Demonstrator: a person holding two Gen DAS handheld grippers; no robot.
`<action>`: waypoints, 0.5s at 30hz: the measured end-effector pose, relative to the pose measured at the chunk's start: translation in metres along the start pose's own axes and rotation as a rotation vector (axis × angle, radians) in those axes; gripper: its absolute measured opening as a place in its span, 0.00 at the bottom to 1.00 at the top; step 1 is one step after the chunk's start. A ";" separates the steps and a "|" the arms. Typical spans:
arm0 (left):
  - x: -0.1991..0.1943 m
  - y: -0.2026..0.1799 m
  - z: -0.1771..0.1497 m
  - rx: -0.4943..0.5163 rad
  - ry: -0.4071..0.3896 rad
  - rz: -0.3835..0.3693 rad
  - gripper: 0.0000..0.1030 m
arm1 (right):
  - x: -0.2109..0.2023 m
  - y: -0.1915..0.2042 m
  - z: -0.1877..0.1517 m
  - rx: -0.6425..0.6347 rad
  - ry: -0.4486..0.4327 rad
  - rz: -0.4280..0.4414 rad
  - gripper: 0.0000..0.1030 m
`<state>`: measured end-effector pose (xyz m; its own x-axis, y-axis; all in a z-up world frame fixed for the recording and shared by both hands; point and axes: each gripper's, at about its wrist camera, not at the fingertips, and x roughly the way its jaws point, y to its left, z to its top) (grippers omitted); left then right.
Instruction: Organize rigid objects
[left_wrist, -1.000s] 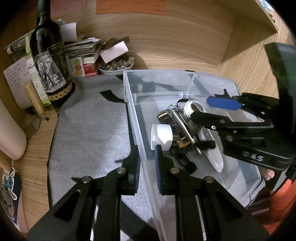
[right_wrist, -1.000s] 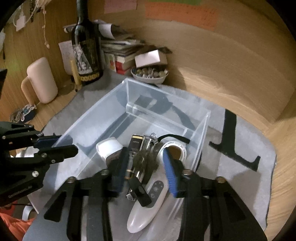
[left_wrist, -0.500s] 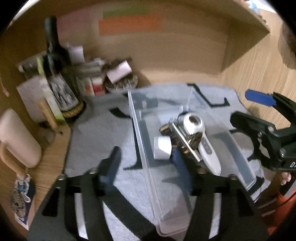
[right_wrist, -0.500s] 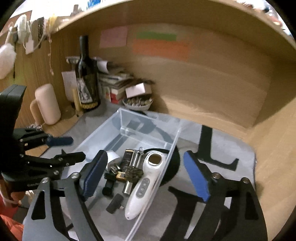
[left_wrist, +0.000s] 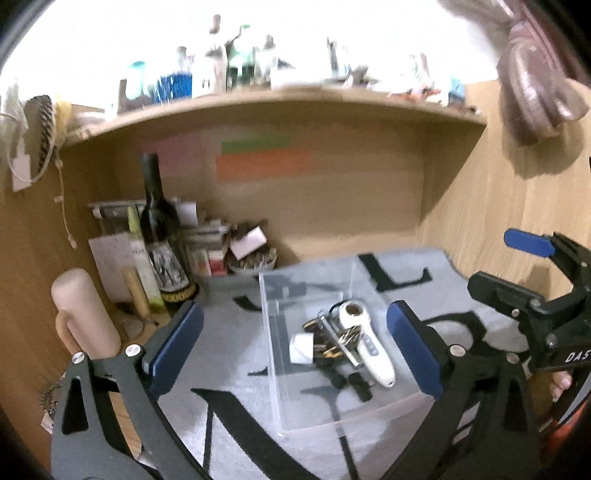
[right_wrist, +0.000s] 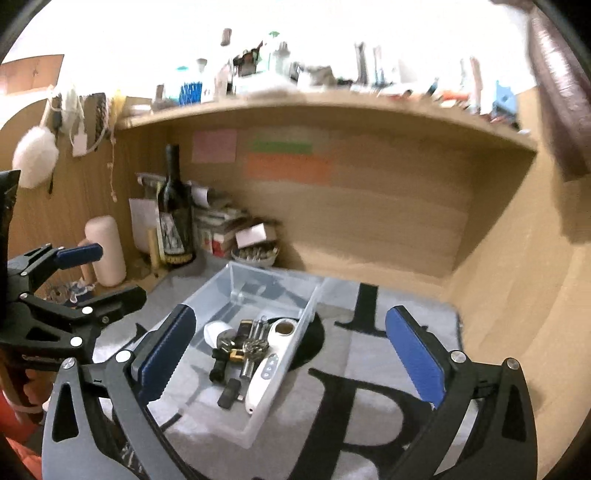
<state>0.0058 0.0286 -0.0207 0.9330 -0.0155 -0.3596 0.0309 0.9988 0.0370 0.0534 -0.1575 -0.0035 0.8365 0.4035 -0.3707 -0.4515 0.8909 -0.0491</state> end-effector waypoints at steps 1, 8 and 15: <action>-0.005 -0.002 0.000 -0.006 -0.016 -0.006 0.99 | -0.008 0.000 -0.002 0.002 -0.021 -0.008 1.00; -0.027 -0.012 -0.003 -0.029 -0.076 -0.021 1.00 | -0.034 0.002 -0.010 0.036 -0.097 -0.022 1.00; -0.034 -0.016 -0.004 -0.025 -0.104 -0.022 1.00 | -0.039 0.005 -0.013 0.046 -0.112 -0.018 1.00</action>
<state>-0.0276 0.0137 -0.0126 0.9645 -0.0409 -0.2609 0.0441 0.9990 0.0065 0.0147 -0.1718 -0.0018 0.8748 0.4061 -0.2642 -0.4238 0.9057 -0.0114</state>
